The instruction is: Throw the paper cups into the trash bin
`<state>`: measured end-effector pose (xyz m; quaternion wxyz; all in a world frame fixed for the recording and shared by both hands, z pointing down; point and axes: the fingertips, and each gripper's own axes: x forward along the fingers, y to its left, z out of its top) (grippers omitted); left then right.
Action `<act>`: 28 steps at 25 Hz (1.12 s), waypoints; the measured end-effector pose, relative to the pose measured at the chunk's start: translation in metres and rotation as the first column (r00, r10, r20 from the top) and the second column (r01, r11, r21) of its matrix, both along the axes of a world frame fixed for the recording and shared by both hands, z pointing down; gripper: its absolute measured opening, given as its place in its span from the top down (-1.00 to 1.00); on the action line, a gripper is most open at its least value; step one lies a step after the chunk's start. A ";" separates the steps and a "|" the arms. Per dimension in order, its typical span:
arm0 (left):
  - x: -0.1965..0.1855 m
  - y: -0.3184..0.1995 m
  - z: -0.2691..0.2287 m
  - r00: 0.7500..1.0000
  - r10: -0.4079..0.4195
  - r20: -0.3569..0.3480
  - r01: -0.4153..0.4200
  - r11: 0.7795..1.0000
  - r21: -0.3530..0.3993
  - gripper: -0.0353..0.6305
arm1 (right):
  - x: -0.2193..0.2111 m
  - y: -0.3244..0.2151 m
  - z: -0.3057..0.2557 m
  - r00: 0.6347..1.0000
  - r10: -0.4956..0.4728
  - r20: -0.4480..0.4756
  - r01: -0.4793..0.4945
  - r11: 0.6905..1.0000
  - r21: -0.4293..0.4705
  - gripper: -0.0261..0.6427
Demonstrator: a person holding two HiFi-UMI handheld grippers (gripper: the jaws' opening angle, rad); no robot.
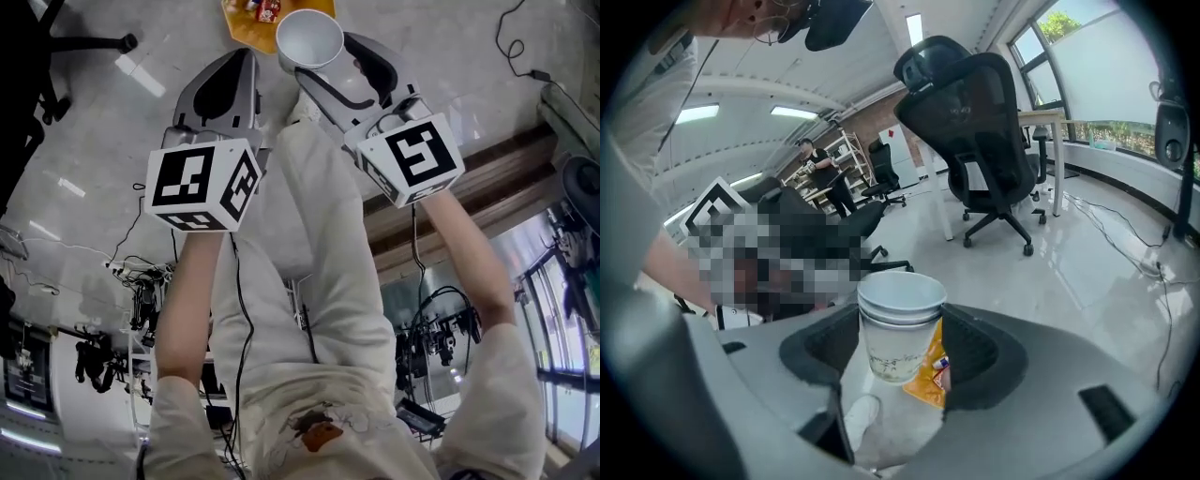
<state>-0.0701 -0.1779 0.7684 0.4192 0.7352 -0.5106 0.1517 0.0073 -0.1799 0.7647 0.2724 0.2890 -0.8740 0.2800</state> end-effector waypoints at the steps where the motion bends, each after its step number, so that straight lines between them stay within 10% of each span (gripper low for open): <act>1: 0.000 -0.001 0.012 1.000 0.002 0.005 -0.002 1.000 -0.003 0.88 | 0.000 -0.002 0.013 1.000 0.003 -0.008 -0.003 1.000 0.001 0.07; 28: -0.002 0.000 0.228 0.996 0.007 0.092 0.015 0.970 -0.244 0.88 | 0.003 -0.023 0.252 0.959 -0.118 -0.256 0.080 0.985 -0.153 0.06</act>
